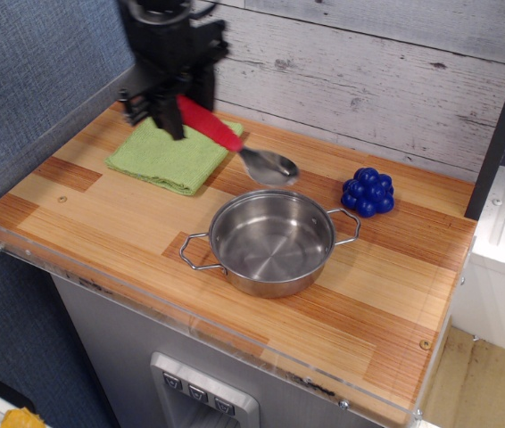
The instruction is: Pick up the red spoon and place it on the green cloth
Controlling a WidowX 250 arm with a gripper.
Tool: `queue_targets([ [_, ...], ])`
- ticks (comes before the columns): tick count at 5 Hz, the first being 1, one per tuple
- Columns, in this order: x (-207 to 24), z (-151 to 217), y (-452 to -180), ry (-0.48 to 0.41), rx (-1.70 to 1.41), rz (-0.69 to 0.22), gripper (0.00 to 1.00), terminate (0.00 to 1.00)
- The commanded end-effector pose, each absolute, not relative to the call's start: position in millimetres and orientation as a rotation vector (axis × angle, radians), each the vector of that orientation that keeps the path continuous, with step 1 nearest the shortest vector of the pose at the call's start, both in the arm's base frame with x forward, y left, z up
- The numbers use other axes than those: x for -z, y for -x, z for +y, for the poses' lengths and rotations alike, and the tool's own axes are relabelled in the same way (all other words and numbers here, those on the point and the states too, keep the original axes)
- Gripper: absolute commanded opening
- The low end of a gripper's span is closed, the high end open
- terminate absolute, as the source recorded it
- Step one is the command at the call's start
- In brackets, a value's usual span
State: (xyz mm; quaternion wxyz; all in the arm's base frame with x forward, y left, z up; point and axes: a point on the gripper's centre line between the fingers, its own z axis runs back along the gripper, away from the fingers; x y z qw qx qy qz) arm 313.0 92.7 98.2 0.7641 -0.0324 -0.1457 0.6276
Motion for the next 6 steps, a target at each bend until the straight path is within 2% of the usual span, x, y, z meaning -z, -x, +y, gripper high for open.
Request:
queue_targets([
  [1, -100, 123, -286, 0.060, -1.858, -0.250, 0.00, 0.00],
  [2, -93, 124, -276, 0.047, -2.093, -0.167, 0.00, 0.00],
  [3, -83, 129, -274, 0.055, -2.284, -0.127, 0.00, 0.00],
  [5, -75, 151, -291, 0.098, -2.417, -0.136, 0.00, 0.00],
  [6, -67, 156, -306, 0.083, -2.385, -0.141, 0.00, 0.00],
])
